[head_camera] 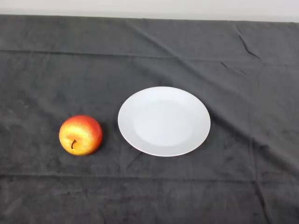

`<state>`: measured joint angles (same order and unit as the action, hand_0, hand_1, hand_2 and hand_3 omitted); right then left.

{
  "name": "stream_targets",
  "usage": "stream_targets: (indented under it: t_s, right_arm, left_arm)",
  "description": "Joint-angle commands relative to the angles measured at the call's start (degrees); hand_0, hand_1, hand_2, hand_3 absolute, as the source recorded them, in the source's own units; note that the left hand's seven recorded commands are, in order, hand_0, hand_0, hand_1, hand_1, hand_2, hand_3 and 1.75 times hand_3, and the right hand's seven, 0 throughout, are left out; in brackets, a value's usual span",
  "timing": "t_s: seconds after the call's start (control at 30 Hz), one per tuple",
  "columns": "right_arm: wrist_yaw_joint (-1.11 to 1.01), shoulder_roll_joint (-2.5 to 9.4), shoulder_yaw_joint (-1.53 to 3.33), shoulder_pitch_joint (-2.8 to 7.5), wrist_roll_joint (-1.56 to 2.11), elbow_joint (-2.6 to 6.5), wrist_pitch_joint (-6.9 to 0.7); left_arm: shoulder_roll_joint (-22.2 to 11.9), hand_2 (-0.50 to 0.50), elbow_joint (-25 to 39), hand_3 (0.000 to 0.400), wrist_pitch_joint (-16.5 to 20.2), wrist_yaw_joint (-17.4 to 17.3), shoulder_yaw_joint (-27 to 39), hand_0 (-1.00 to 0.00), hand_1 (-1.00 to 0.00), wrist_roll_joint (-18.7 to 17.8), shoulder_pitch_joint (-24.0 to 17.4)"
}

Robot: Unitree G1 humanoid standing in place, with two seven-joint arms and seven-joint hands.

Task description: Move the apple to the plate

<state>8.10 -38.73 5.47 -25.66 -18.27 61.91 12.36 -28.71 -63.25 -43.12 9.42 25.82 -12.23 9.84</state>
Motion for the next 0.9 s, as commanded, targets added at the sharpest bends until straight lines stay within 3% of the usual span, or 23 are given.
stream_targets:
  t_s: [0.03,0.9]
  right_arm:
    - [0.04,1.17,1.23,3.52,-1.46,3.94,-0.8]
    - [0.06,1.17,1.26,3.47,-1.46,4.04,-0.75]
  left_arm:
    - [-0.8,0.0,-3.0,0.0,0.7,-1.0,0.6,0.0,0.0,-0.2,1.0]
    - [-0.8,0.0,-3.3,0.0,-2.9,-3.3,0.9,0.0,0.0,-0.3,2.7]
